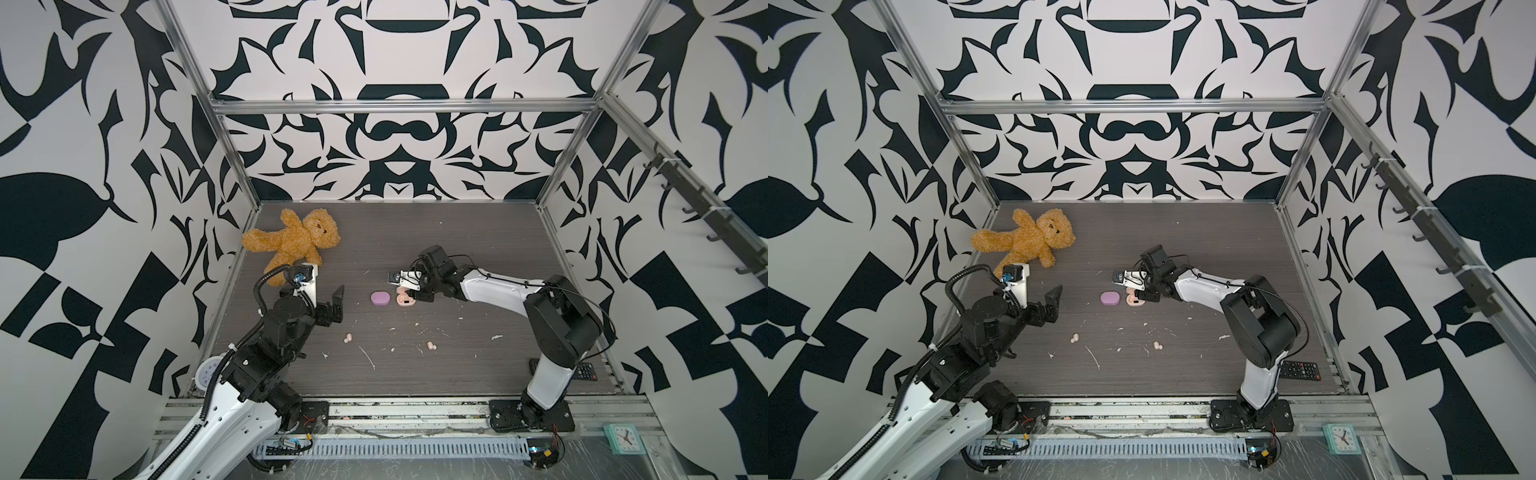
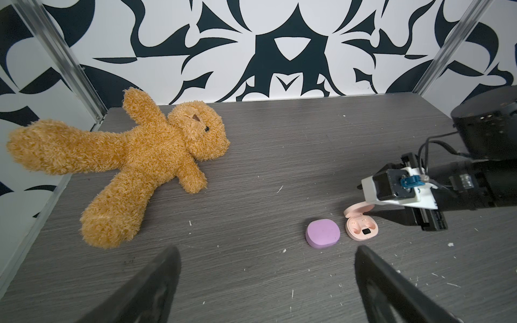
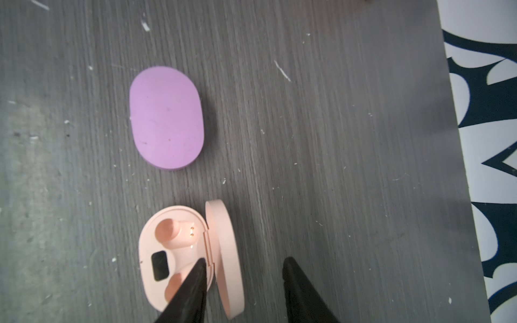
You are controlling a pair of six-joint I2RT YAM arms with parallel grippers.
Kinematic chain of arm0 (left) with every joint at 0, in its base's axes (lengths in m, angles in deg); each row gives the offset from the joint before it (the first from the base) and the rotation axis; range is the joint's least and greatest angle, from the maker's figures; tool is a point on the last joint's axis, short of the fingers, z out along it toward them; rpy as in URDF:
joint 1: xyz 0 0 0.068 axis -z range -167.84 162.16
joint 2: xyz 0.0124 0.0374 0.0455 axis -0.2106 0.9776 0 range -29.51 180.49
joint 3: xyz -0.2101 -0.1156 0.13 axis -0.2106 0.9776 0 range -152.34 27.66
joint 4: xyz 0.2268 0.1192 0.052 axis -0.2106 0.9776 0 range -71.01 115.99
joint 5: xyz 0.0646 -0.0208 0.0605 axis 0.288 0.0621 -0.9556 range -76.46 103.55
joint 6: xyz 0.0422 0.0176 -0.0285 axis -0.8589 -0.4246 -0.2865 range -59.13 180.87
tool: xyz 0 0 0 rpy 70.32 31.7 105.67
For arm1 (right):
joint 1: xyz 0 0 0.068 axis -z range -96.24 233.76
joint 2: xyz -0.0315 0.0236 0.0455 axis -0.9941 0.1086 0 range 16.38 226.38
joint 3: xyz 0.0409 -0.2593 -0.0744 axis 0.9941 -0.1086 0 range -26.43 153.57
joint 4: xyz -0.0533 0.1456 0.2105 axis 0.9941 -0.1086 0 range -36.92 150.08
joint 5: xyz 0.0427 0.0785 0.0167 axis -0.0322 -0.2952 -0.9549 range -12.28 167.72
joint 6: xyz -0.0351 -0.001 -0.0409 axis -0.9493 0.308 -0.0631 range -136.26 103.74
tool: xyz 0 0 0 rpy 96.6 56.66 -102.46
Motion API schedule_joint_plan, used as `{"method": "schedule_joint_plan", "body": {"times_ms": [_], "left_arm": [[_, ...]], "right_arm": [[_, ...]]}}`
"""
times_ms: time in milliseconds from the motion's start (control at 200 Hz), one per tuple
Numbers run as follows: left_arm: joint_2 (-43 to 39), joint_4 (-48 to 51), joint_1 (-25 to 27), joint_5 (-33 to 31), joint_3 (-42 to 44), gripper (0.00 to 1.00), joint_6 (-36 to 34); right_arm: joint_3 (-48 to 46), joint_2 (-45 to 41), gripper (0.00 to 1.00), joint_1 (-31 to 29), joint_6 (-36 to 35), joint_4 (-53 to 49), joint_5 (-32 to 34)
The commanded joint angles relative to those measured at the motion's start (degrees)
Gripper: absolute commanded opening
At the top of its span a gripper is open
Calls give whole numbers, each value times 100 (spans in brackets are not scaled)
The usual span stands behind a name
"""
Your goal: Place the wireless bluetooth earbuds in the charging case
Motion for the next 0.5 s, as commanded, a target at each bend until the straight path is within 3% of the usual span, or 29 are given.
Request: {"method": "schedule_joint_plan", "body": {"times_ms": [0,250,320,420,435,455,495], "left_arm": [[-31,6,-19,-35,0,99,-7],[-72,7,-21,-23,3,99,-11],[-114,-4,-21,-23,22,99,-36],[-161,-22,-19,69,36,99,-80],[-173,-20,-16,85,32,99,-87],[-185,-33,-21,96,31,99,-104],[-208,-36,-19,114,31,99,-114]], "right_arm": [[174,-343,51,-29,81,-84,-55],[92,-892,58,-79,464,27,-144],[46,-1161,75,-86,878,315,-209],[-61,-1581,79,-87,1390,619,-251],[-90,-1645,83,-87,1482,661,-248],[-125,-1726,98,-82,1603,739,-261],[-194,-1911,100,-95,1815,844,-296]]}}
